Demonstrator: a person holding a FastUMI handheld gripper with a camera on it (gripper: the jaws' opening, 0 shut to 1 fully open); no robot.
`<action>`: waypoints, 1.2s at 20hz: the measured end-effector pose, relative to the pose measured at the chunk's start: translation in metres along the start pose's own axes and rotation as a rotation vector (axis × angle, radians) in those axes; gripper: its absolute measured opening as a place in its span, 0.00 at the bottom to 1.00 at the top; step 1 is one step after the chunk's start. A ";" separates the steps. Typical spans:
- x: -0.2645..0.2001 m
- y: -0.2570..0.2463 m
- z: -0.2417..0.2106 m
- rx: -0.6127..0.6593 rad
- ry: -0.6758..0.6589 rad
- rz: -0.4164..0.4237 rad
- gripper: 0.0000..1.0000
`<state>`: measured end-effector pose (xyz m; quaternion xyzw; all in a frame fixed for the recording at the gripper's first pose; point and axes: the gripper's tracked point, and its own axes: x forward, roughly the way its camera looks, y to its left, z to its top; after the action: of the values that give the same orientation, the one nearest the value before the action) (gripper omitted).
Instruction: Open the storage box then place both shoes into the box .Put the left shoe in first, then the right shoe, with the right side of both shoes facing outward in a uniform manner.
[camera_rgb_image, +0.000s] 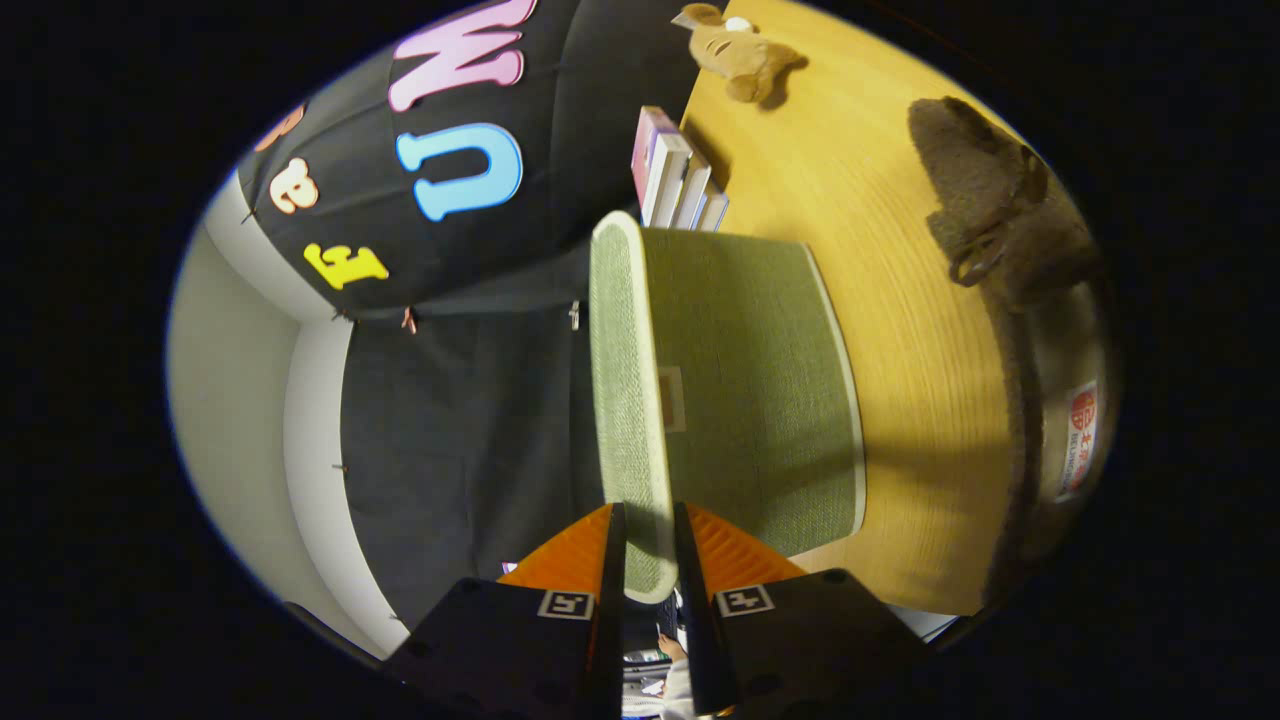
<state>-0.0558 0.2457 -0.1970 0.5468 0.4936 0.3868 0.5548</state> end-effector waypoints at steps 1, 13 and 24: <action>0.001 0.004 0.003 0.026 -0.005 0.011 0.25; 0.027 0.061 -0.018 -0.011 0.085 0.048 0.05; 0.087 0.173 -0.036 -0.222 0.143 0.045 0.05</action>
<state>-0.0530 0.3558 -0.0339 0.4640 0.4735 0.4895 0.5665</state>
